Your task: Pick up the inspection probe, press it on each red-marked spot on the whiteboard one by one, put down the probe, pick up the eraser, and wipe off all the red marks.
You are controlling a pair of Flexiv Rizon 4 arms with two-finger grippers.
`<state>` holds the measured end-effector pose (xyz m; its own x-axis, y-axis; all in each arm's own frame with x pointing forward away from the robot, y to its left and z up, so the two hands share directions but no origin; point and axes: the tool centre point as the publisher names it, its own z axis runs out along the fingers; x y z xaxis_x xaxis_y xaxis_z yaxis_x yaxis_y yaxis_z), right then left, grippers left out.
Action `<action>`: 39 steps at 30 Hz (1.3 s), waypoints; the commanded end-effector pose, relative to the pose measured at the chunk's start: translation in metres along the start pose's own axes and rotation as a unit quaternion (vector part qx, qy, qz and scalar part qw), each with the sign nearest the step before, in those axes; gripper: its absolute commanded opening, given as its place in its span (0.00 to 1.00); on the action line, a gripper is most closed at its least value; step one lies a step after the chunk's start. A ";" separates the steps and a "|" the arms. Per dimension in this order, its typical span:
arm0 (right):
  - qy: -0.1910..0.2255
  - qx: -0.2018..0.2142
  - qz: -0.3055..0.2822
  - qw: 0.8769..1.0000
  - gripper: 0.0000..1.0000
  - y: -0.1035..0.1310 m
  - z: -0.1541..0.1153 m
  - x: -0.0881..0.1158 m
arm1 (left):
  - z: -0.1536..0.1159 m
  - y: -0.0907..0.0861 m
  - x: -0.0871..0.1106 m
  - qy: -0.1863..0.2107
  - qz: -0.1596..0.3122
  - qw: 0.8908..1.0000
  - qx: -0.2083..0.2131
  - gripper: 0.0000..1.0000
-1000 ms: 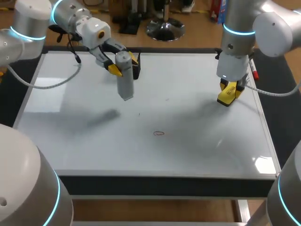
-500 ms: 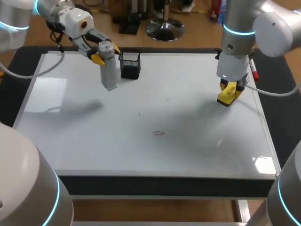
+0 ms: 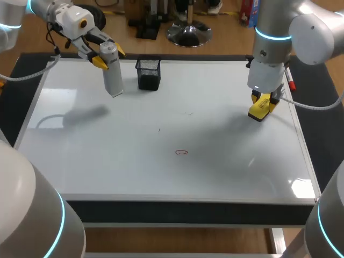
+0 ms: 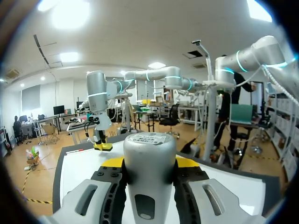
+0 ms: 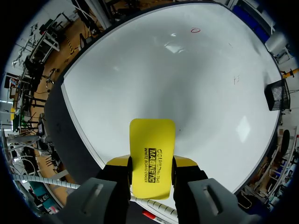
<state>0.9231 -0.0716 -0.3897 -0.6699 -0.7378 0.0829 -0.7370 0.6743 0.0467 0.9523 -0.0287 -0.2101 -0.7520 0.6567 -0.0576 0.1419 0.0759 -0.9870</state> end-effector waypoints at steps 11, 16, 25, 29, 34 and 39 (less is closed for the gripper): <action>0.002 0.001 -0.001 1.000 0.00 -0.001 -0.001 0.000 | -0.031 0.013 -0.010 0.016 0.001 1.000 0.025 0.00; 0.002 0.001 -0.001 1.000 0.00 -0.001 -0.001 0.000 | -0.031 0.013 -0.010 0.016 0.001 1.000 0.025 0.00; 0.002 0.001 -0.001 1.000 0.00 -0.001 -0.001 0.000 | -0.031 0.013 -0.010 0.016 0.001 1.000 0.025 0.00; 0.002 0.001 -0.001 1.000 0.00 -0.001 -0.001 0.000 | -0.031 0.013 -0.010 0.016 0.001 1.000 0.025 0.00; 0.002 0.001 -0.001 1.000 0.00 -0.001 -0.001 0.000 | -0.031 0.013 -0.010 0.016 0.001 1.000 0.025 0.00; 0.011 0.013 -0.022 1.000 0.00 0.020 -0.003 -0.001 | -0.031 0.013 -0.010 0.016 0.001 1.000 0.025 0.00</action>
<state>0.9160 -0.0660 -0.3905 -0.6400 -0.7625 0.0947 -0.7620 0.6457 0.0493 0.9724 -0.0137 -0.2145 -0.7937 0.6045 -0.0684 0.1250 0.0521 -0.9908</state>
